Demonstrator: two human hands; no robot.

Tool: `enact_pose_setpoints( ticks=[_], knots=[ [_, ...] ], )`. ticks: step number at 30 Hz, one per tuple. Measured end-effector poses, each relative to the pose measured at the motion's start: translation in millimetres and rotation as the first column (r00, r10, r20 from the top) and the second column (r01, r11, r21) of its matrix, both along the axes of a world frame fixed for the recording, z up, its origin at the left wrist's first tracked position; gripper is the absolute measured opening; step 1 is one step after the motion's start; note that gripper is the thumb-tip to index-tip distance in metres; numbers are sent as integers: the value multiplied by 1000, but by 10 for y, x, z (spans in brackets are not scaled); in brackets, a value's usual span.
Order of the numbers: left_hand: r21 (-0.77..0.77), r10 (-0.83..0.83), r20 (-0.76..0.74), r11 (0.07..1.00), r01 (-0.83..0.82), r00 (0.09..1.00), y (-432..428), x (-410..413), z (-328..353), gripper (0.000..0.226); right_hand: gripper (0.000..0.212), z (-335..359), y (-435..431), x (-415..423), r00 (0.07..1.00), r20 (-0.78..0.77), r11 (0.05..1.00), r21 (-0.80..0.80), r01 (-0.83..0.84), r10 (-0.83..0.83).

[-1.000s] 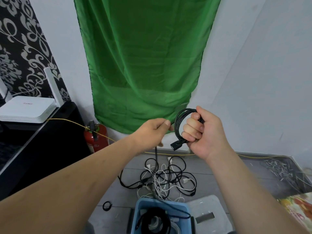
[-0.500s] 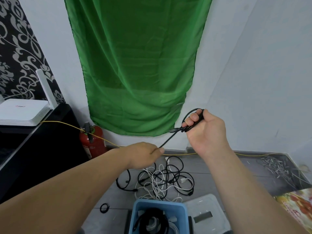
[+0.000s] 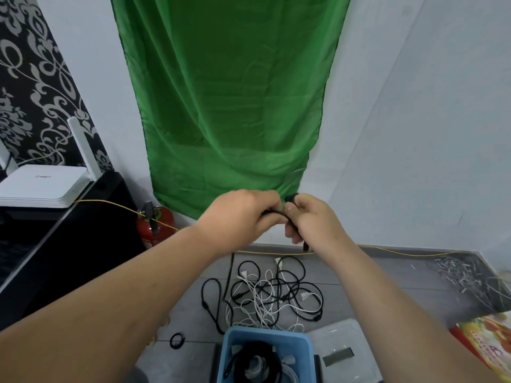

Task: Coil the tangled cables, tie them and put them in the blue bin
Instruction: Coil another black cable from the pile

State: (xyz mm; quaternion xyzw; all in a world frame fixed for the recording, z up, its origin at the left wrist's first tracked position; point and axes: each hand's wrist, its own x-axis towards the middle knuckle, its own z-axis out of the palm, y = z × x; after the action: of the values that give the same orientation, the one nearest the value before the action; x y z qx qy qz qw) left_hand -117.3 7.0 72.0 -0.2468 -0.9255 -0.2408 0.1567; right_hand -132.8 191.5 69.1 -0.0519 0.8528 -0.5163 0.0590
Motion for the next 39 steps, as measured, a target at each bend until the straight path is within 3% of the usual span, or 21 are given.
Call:
enact_pose_setpoints(
  ticks=[3, 7, 11, 13, 16, 20, 24, 26, 28, 30, 35, 39],
  knots=[
    [106, 66, -44, 993, -61, 997, -225, -116, -46, 30, 36, 77, -55, 60, 987, 148, 991, -126, -38, 57],
    [142, 21, -49, 990, -14, 999, -350, -189, -153, 27, 36, 84, -106, 109, 929, 296, 959, -235, -157, 225],
    [218, 45, -78, 976, -27, 996, -389, -187, -179, 34, 37, 169, -81, 125, 845, 421, 893, -429, -133, 328],
    [246, 103, 3, 964, -101, 995, -380, -151, -211, 45, 37, 217, -77, 131, 792, 466, 849, -515, -120, 395],
    [275, 96, 286, 945, -178, 953, -274, -96, -310, 56, 35, 223, -111, 139, 754, 445, 733, -677, -69, 483],
    [341, 19, 558, 906, -250, 830, -59, -15, -377, 37, 29, 175, -185, 122, 841, 367, 573, -815, 84, 398],
    [218, 0, 742, 946, -240, 670, -4, 66, -521, 23, 34, 237, -124, 22, 912, 304, 311, -926, 214, 276],
    [145, -17, 820, 973, -179, 572, -53, 106, -636, 18, 37, 249, -93, -28, 933, 316, 252, -930, 269, 171],
    [63, 12, 818, 992, -109, 576, -77, 120, -703, 14, 36, 209, -57, -78, 926, 377, 234, -903, 360, 27],
    [-9, 45, 749, 998, -59, 661, -33, 123, -694, 10, 31, 151, 3, -125, 893, 436, 235, -861, 451, -116],
    [-145, -1, 558, 984, 99, 830, 233, 188, -513, 17, 16, 113, 103, -139, 867, 373, 403, -775, 487, -330],
    [-258, -75, 355, 950, 175, 932, 413, 260, -367, 27, 17, 65, 58, -104, 898, 85, 738, -539, 405, -431]
  ],
)
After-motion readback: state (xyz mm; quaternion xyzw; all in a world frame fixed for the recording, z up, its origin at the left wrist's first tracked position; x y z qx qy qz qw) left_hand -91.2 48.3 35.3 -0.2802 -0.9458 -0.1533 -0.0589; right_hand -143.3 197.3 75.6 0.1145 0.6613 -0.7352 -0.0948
